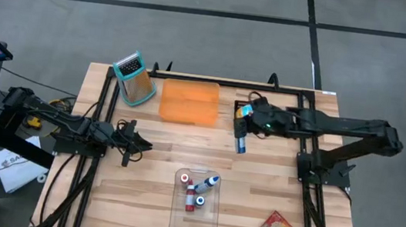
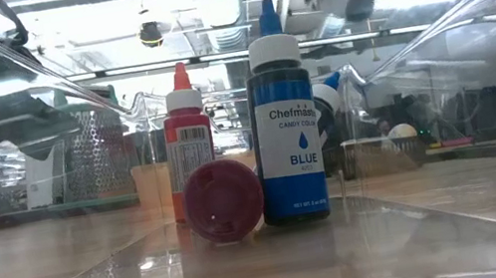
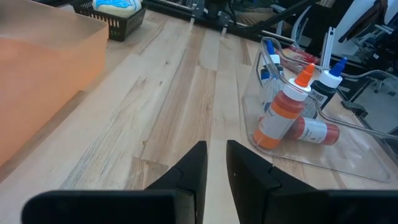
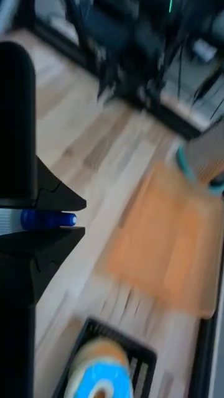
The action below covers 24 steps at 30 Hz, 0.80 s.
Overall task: Pick & Place Food Item
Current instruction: Put the blue food coloring bottle into the transparent bin
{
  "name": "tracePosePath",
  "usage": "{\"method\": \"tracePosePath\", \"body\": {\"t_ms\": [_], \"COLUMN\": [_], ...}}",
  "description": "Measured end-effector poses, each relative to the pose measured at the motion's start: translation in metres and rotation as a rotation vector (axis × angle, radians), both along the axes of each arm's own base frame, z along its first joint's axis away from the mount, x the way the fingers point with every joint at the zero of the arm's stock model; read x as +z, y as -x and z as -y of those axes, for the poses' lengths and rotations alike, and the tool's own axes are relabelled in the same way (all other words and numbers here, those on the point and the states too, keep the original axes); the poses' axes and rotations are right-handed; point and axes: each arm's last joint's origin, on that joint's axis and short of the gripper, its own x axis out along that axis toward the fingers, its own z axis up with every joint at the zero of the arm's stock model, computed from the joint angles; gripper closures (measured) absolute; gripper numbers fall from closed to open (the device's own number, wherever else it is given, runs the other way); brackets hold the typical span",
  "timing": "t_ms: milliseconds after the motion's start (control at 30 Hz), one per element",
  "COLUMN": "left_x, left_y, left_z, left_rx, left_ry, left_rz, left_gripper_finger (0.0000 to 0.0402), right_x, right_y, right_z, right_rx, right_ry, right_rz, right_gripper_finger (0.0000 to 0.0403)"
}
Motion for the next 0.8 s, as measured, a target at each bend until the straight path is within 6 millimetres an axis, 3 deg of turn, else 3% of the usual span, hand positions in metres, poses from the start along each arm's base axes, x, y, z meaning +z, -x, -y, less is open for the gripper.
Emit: {"method": "tracePosePath", "body": {"t_ms": [167,367,500,633,800], "left_x": [0.000,0.000,0.001,0.001,0.001], "left_y": [0.000,0.000,0.000,0.000,0.000], "left_z": [0.000,0.000,0.000,0.000,0.000], "left_rx": [0.000,0.000,0.000,0.000,0.000], "left_ry": [0.000,0.000,0.001,0.002,0.003], "left_rz": [0.000,0.001,0.006,0.010,0.015], "left_gripper_finger": [0.0343,0.0345,0.0343,0.0345,0.0344], "right_x": [0.013,0.006,-0.010,-0.039,-0.069], "right_y": [0.002,-0.010,-0.026,-0.047,-0.050], "right_z": [-0.033,-0.076,-0.102,-0.133,-0.174], "right_rx": [0.064,0.097,0.072,0.037,-0.051], "right_ry": [0.025,0.040,0.033,-0.008,-0.027], "right_rz": [0.123,0.196,0.220,0.238,0.296], "right_gripper_finger": [0.0384,0.0384,0.0384,0.0384,0.0384]}}
